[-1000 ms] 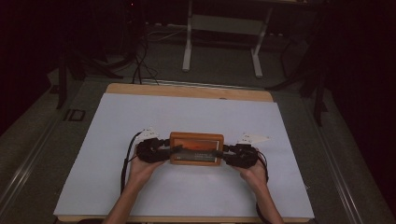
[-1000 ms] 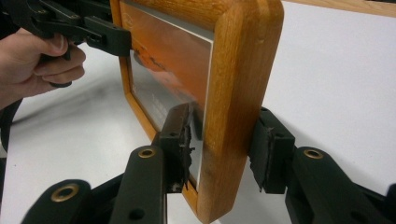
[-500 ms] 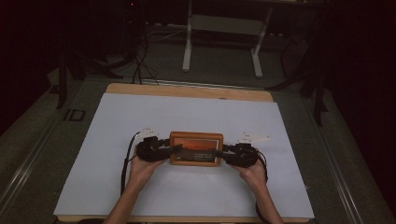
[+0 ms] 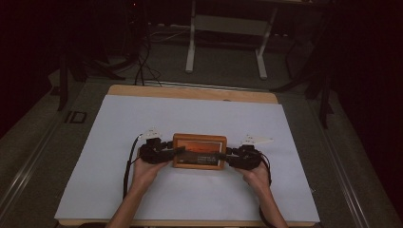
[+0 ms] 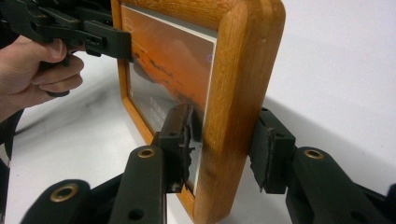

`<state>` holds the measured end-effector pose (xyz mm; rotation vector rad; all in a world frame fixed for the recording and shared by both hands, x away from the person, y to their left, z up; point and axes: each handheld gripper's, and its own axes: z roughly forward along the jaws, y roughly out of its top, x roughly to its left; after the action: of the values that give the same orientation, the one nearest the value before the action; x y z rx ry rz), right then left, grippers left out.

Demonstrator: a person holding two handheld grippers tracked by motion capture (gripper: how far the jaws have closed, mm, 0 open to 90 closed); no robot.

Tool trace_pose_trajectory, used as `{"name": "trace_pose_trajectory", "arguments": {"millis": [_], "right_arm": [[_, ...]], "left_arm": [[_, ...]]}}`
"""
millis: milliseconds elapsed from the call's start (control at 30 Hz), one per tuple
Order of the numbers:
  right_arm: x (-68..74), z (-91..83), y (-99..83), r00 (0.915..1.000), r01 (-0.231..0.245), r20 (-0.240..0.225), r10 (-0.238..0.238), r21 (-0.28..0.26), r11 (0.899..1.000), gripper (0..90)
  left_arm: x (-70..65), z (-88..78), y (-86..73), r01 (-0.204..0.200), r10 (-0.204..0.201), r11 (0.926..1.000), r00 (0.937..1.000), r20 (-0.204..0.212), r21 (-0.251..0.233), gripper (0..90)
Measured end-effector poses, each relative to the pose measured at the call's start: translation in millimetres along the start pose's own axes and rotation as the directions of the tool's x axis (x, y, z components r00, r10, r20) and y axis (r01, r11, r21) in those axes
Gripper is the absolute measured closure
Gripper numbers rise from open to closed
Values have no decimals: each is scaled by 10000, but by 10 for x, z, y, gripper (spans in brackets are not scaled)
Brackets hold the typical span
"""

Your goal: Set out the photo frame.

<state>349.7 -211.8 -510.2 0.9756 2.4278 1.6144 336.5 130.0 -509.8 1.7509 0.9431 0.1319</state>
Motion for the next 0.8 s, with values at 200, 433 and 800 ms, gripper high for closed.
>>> {"name": "trace_pose_trajectory", "arguments": {"millis": [200,433,800], "right_arm": [[-18,18,-13,10000,-65,39,65,22,10000,607],[-35,26,-25,9999,-140,59,140,71,9999,605],[-52,28,-36,9999,-140,93,139,80,9999,604]], "left_arm": [[6,15,-6,24,-24,10000,10000,-48,12,534],[12,37,-15,-16,17,10000,10000,-72,53,534],[17,59,-27,-17,18,10000,10000,-67,58,534]]}}
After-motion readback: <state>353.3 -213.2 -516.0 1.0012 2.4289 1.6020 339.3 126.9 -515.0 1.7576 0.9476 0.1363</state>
